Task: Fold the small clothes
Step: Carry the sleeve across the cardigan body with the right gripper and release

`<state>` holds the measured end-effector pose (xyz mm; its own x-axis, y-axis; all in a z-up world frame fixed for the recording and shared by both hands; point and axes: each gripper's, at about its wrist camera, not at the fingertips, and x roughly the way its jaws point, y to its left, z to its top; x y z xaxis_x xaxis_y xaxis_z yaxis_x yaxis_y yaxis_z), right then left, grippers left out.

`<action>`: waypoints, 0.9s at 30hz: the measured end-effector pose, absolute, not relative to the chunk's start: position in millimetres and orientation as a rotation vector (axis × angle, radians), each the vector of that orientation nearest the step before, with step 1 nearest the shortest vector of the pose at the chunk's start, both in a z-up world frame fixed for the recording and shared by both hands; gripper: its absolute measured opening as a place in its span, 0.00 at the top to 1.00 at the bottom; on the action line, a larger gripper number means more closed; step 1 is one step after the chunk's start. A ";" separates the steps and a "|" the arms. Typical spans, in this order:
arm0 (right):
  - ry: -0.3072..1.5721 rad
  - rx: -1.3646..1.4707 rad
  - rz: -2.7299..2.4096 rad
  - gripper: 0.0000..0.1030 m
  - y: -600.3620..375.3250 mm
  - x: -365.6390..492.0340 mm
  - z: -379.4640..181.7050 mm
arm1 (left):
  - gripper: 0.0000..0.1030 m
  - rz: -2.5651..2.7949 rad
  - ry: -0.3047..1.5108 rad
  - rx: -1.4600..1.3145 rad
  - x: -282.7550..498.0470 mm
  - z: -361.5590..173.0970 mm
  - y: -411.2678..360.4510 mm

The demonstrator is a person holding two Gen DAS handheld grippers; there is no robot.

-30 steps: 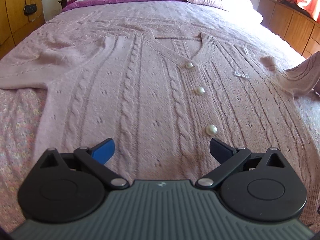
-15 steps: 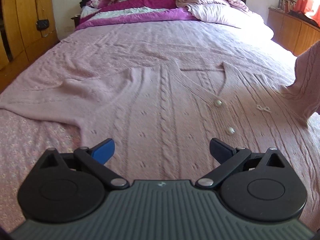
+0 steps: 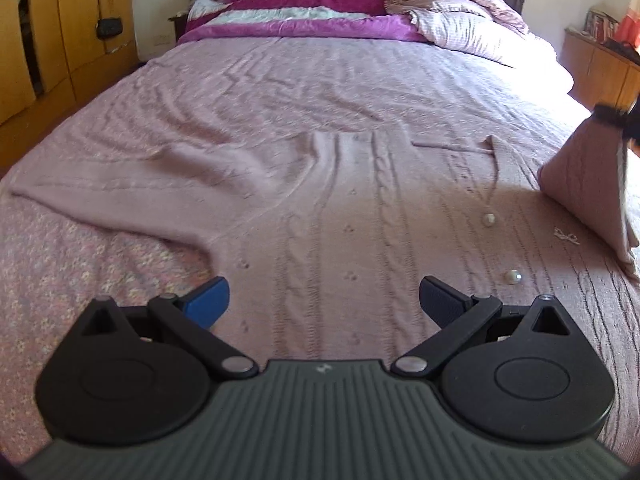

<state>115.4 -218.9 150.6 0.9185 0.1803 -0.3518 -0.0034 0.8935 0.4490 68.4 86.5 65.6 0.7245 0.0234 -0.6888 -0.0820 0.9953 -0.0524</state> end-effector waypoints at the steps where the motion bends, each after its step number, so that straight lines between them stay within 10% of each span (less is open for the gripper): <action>1: 0.417 0.454 0.107 0.93 -209.9 117.9 143.8 | 0.00 0.059 0.762 -0.086 68.0 64.4 90.9; 13: 0.648 0.341 0.172 0.90 -136.3 142.7 56.7 | 0.00 0.088 0.796 -0.085 66.0 45.4 117.3; 21: 0.671 0.410 0.324 0.26 -139.8 137.8 46.6 | 0.00 0.077 0.804 -0.094 63.5 43.0 110.1; 27: 0.708 0.470 0.334 0.21 -150.1 122.5 53.7 | 0.00 0.074 0.798 -0.089 59.9 45.6 104.2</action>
<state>122.5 -150.1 53.7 0.7142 0.4445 -0.5407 -0.1338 0.8449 0.5179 59.9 104.2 45.6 0.6960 0.0330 -0.7172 -0.1003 0.9936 -0.0515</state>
